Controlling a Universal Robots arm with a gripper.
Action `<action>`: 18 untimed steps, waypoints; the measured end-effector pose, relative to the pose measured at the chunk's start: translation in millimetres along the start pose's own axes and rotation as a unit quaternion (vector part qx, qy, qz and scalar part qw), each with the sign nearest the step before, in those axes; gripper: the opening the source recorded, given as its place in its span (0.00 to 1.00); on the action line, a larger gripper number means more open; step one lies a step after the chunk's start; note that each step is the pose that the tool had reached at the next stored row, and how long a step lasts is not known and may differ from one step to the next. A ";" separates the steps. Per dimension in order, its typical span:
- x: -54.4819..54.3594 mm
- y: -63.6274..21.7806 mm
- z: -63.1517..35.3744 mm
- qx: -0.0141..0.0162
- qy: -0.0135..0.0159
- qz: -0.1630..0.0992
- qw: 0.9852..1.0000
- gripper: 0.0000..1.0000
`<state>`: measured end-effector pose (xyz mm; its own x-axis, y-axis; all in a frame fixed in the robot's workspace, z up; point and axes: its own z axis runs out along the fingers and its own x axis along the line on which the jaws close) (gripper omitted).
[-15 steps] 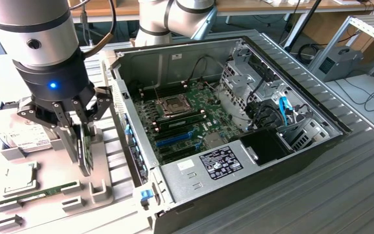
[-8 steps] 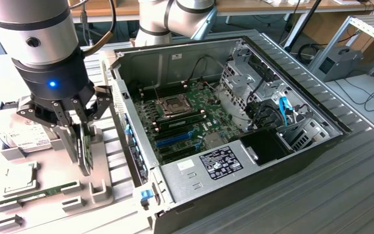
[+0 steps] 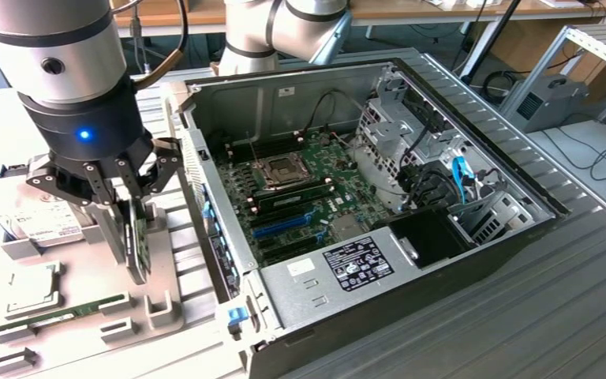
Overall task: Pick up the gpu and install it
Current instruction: 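Pick up the gpu and move the gpu toward the slot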
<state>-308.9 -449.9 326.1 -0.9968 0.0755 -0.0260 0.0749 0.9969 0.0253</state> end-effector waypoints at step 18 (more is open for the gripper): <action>-0.1 0.1 -5.3 0.000 0.000 0.000 1.000 0.26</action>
<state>-308.9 -449.9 331.4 -0.9968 0.0755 -0.0259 0.0749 0.9969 0.0252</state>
